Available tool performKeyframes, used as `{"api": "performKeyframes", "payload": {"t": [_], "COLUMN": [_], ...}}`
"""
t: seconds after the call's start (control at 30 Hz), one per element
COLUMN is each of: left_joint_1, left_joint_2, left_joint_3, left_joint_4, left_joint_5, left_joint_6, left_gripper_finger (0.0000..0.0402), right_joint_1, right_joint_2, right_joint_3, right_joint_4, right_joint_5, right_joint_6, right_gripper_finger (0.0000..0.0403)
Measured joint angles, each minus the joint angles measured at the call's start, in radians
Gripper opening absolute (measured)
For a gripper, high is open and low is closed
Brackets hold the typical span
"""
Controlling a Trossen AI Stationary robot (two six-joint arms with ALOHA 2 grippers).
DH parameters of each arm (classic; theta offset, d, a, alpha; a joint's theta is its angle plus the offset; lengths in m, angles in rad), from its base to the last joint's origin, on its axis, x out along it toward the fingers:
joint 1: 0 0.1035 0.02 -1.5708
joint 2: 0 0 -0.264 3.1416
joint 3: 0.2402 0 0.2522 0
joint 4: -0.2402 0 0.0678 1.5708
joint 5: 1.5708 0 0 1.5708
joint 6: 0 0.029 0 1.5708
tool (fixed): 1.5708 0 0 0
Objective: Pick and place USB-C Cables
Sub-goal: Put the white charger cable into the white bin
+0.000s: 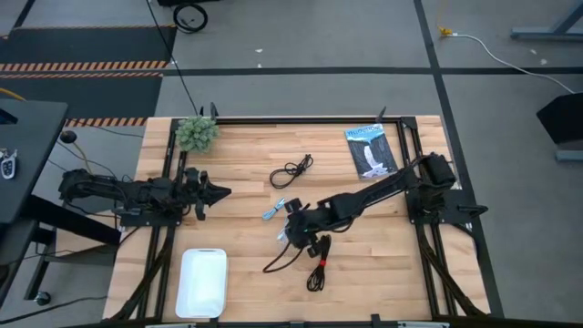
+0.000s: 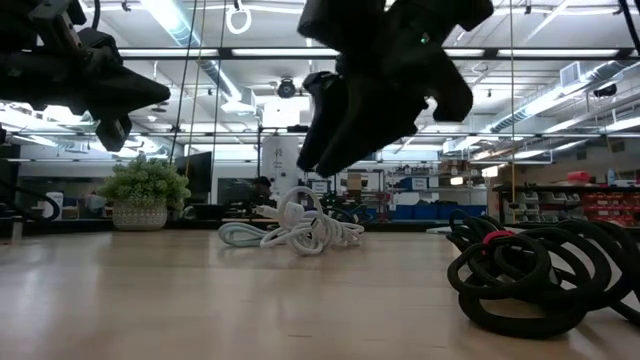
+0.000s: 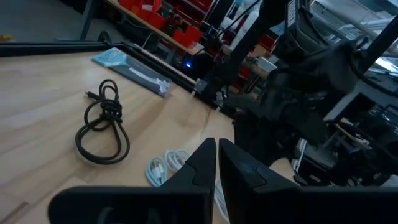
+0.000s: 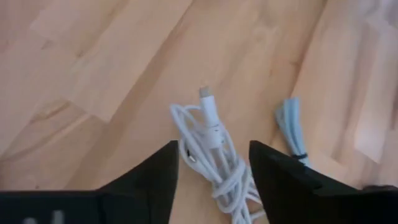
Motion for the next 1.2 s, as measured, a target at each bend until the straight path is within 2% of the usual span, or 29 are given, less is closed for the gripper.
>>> {"api": "performKeyframes", "payload": {"t": [0.2,0.6,0.87,1.2], "left_joint_1": [0.000,0.000,0.000,0.000], "left_joint_2": [0.000,0.000,0.000,0.006], "left_joint_3": [0.000,0.000,0.000,0.000], "left_joint_4": [0.000,-0.001,-0.001,-0.006], "left_joint_5": [0.000,0.000,0.000,-0.001], "left_joint_6": [-0.001,-0.007,-0.008,-0.003], "left_gripper_finger": [0.0025,0.0025,0.0025,0.0025], "right_joint_1": [0.000,-0.045,-0.076,-0.081], "right_joint_2": [0.058,0.108,0.135,0.134], "right_joint_3": [0.050,0.050,0.052,0.050], "right_joint_4": [-0.013,0.004,0.016,0.041], "right_joint_5": [0.001,-0.036,-0.065,-0.062], "right_joint_6": [-0.045,-0.069,-0.072,-0.071], "right_gripper_finger": [0.0233,0.0222,0.0166,0.0061]}}
